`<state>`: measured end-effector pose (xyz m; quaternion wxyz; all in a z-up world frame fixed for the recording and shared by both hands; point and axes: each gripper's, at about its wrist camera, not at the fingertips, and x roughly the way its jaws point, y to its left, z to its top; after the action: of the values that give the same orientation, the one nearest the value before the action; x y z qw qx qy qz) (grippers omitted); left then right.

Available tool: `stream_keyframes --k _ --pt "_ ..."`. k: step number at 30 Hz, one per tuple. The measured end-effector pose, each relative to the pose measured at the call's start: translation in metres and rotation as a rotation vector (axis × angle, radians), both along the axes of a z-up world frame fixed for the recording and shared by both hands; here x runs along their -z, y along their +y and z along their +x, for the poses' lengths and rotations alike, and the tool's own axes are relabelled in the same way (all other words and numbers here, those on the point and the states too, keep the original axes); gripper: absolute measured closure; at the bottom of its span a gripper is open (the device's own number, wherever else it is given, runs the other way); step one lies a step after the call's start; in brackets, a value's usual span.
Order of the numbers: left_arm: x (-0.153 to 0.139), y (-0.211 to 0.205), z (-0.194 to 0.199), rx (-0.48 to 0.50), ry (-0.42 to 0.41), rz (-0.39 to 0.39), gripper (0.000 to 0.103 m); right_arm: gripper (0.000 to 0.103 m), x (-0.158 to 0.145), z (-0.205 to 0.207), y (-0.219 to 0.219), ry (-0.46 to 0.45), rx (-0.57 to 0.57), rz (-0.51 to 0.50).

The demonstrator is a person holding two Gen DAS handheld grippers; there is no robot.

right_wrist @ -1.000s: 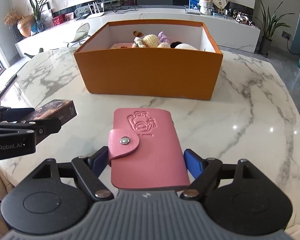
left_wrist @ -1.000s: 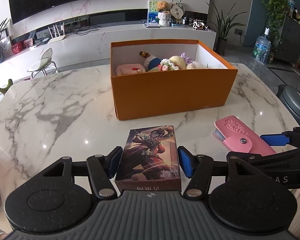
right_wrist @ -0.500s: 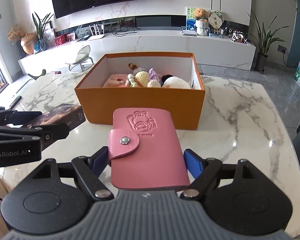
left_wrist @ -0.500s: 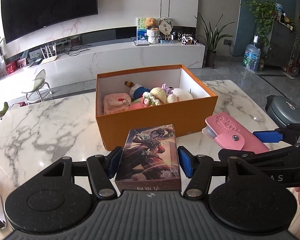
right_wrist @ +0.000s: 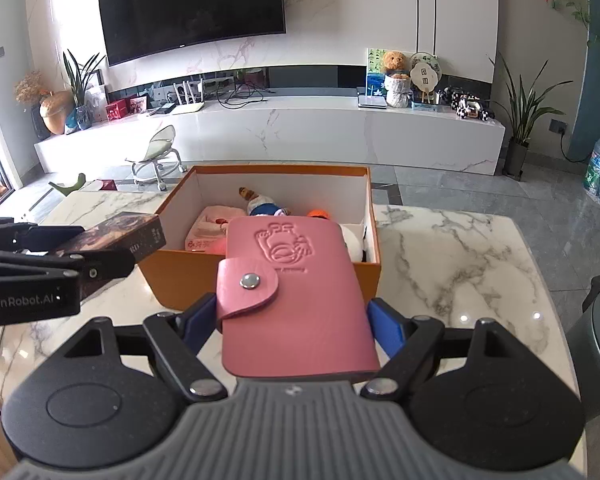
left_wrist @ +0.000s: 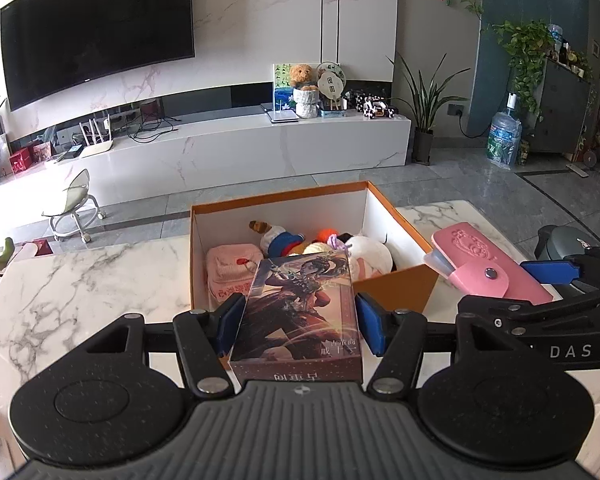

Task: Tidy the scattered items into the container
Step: 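Lift and carry the pink wallet and card box over the orange box, then lower the wallet and card box into the box and open both tools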

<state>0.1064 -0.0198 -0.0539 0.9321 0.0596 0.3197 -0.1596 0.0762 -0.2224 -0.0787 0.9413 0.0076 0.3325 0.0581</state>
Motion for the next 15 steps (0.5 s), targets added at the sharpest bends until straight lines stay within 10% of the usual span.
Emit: stream_keyframes --k 15 --pt "0.003 0.001 0.091 -0.022 0.003 0.022 0.033 0.021 -0.010 0.086 -0.028 -0.032 0.011 0.001"
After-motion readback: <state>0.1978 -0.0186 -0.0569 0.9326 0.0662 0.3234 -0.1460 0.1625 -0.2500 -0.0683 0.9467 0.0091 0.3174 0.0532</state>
